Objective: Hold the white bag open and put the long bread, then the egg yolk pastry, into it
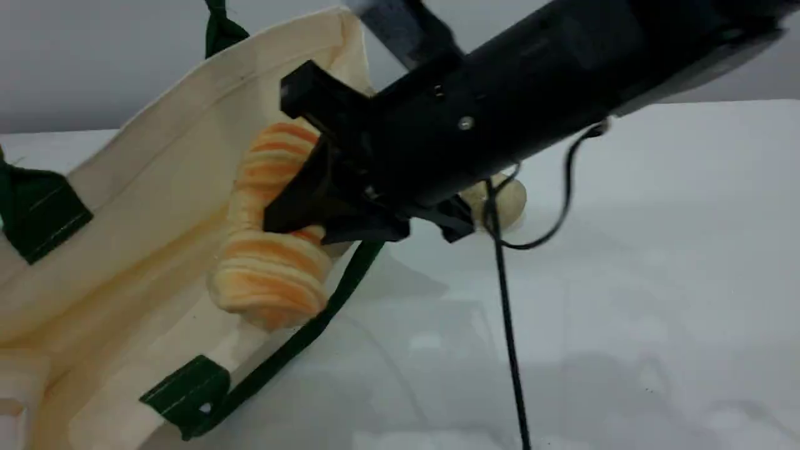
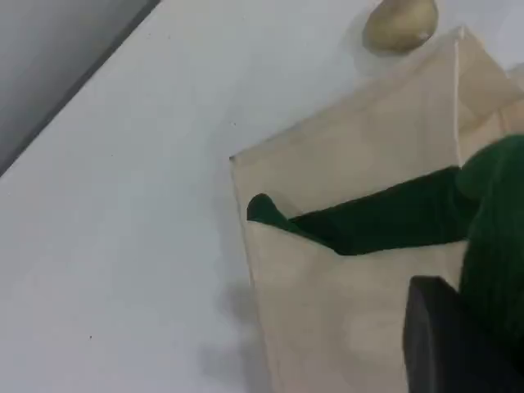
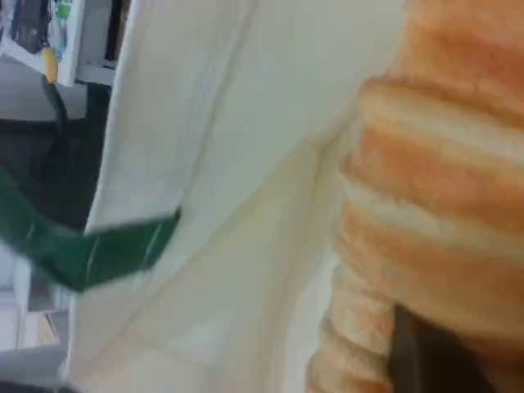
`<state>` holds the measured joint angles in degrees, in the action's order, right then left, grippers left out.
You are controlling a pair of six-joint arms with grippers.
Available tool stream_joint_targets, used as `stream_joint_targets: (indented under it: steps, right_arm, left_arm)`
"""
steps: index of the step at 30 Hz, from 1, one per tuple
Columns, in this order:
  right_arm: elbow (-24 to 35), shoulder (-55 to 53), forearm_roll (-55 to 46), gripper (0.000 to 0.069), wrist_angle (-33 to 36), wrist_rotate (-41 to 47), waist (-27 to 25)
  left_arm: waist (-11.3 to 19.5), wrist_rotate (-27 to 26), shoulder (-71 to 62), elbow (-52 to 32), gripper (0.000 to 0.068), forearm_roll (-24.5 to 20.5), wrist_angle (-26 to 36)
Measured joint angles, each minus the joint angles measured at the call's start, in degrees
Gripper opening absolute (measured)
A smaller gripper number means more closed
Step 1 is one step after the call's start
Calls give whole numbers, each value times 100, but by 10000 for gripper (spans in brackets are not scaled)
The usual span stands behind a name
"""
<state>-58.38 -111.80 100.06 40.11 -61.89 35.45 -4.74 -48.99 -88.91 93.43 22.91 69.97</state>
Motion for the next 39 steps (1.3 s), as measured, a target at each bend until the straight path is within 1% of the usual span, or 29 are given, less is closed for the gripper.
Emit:
stream_joint_targets:
  steps: [5, 7, 9, 11, 17, 19, 21, 25, 27, 36, 39]
  right_arm:
    - [-546, -376, 0, 109, 0, 244, 0]
    - [-713, -457, -11, 129, -26, 245, 0]
    - [-854, -544, -13, 174, -20, 223, 0]
    - [-918, -621, -13, 240, -20, 189, 0]
    - [-951, -662, -20, 488, 99, 224, 0]
    - [-951, -662, -20, 540, 99, 366, 0]
    - [-999, -662, -20, 570, 173, 481, 0]
    - [-1164, -652, -20, 584, 577, 528, 0]
    - [-1253, -651, -20, 586, 662, 551, 0]
    - [-1539, -640, -46, 587, 504, 649, -5]
    - [-1595, -634, -416, 587, 398, 751, -5]
  left_arm:
    - [0, 0, 0, 0, 71, 201, 0]
    - [0, -27, 0, 0, 71, 227, 0]
    - [0, -27, 0, 0, 71, 248, 0]
    - [0, -69, 0, 0, 71, 250, 0]
    - [0, -154, -6, 0, 71, 250, 0]
    - [0, -154, -6, 0, 71, 250, 0]
    - [0, -154, -6, 0, 71, 250, 0]
    - [0, -154, -6, 0, 71, 250, 0]
    - [0, -154, -6, 0, 71, 250, 0]
    - [0, -154, -9, 0, 71, 254, 0]
    - [0, -154, -9, 0, 71, 254, 0]
